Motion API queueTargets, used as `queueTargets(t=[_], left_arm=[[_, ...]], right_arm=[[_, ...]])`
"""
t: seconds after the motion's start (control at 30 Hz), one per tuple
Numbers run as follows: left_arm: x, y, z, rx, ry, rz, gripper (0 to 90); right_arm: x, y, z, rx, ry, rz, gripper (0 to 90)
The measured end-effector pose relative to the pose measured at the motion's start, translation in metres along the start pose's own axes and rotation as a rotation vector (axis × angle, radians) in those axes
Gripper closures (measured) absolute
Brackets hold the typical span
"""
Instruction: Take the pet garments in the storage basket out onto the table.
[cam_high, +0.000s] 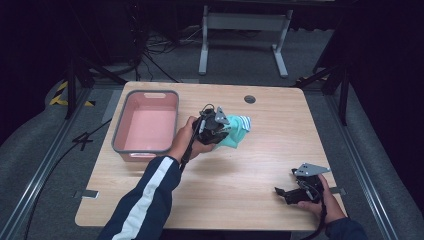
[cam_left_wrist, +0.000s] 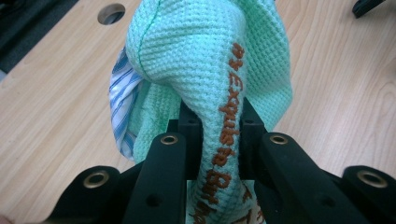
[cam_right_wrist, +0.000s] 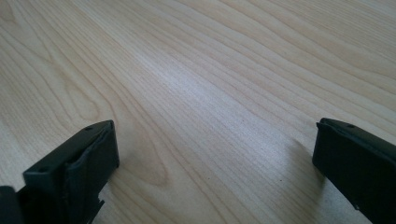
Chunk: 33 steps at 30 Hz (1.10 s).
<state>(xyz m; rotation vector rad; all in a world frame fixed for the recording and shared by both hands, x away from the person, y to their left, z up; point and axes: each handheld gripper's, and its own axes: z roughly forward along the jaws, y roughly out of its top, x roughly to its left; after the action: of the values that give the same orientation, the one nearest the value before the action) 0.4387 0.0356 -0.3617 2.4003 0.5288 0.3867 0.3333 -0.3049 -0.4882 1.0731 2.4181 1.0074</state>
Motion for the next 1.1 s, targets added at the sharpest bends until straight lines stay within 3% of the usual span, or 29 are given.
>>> queueTargets(t=[0.5,0.63,1.1], left_arm=[[-0.006,-0.008,0.044,0.06,-0.013,-0.029,77.5],[-0.008,-0.011,0.05,0.07,0.001,-0.033,77.0],[-0.013,-0.015,0.065,0.09,-0.02,-0.04,72.3]], right_arm=[[0.0,0.0,0.0,0.0,0.0,0.0,0.6],[0.0,0.0,0.0,0.0,0.0,0.0,0.6],[0.0,0.0,0.0,0.0,0.0,0.0,0.6]])
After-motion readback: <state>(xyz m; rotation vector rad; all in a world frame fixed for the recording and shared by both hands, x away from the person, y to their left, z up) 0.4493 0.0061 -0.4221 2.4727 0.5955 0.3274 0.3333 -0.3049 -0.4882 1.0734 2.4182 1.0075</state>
